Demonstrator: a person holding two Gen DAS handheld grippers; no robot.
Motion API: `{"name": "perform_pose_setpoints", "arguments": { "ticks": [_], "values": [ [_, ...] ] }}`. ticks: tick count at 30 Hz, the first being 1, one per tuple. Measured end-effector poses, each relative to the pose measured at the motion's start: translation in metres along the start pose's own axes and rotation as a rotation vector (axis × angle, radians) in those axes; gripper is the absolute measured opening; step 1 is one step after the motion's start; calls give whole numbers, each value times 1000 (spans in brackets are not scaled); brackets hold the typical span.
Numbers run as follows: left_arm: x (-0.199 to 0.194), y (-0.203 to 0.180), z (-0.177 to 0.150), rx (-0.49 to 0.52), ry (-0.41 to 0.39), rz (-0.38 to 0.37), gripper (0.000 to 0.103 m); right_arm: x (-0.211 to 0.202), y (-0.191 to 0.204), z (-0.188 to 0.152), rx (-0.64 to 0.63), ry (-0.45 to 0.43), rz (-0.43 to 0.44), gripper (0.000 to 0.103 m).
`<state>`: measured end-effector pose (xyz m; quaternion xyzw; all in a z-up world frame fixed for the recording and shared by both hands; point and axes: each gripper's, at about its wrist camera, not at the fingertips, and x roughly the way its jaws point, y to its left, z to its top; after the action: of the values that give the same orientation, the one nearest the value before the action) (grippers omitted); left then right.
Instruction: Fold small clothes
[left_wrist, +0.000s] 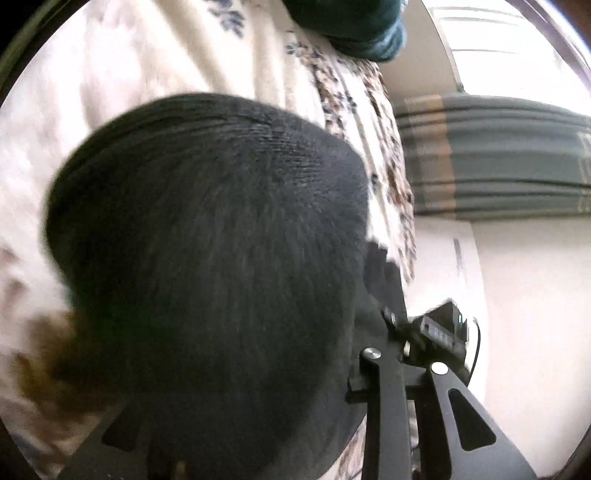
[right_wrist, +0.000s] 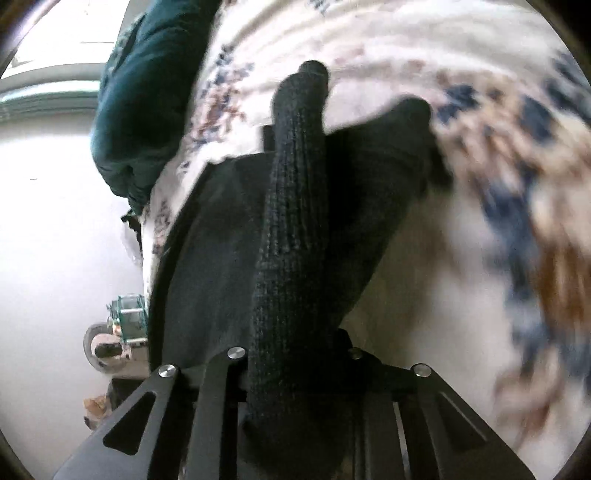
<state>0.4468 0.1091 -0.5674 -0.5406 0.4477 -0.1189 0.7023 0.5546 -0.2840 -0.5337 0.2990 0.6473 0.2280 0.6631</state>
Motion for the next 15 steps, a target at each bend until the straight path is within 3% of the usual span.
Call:
{"name": "perform_pose_setpoints", "arguments": {
  "ticks": [2, 4, 5, 6, 8, 10, 11, 13, 15],
  "values": [
    [-18, -2, 6, 43, 107, -36, 27, -19, 2, -45, 41, -25, 15, 18],
    [-22, 0, -5, 58, 220, -54, 30, -35, 9, -106, 51, -56, -28, 18],
    [-27, 3, -8, 65, 260, -38, 38, -33, 15, -131, 73, -61, -36, 18],
    [-32, 9, -16, 70, 296, -16, 53, -33, 13, -163, 120, -54, -42, 18],
    [-35, 28, -34, 61, 349, 33, 67, -28, 6, -219, 179, -23, -85, 18],
    [-34, 51, -44, 24, 354, 116, 67, -9, -9, -258, 228, 42, -139, 18],
    [-36, 58, -47, 4, 346, 126, 68, 1, -19, -271, 258, 75, -157, 24],
    [-45, 59, -51, -16, 290, 113, 68, 9, -35, -283, 288, 124, -219, 36],
    [-58, 51, -53, -22, 231, 90, 69, -8, -40, -284, 287, 101, -235, 52]
  ]
}}
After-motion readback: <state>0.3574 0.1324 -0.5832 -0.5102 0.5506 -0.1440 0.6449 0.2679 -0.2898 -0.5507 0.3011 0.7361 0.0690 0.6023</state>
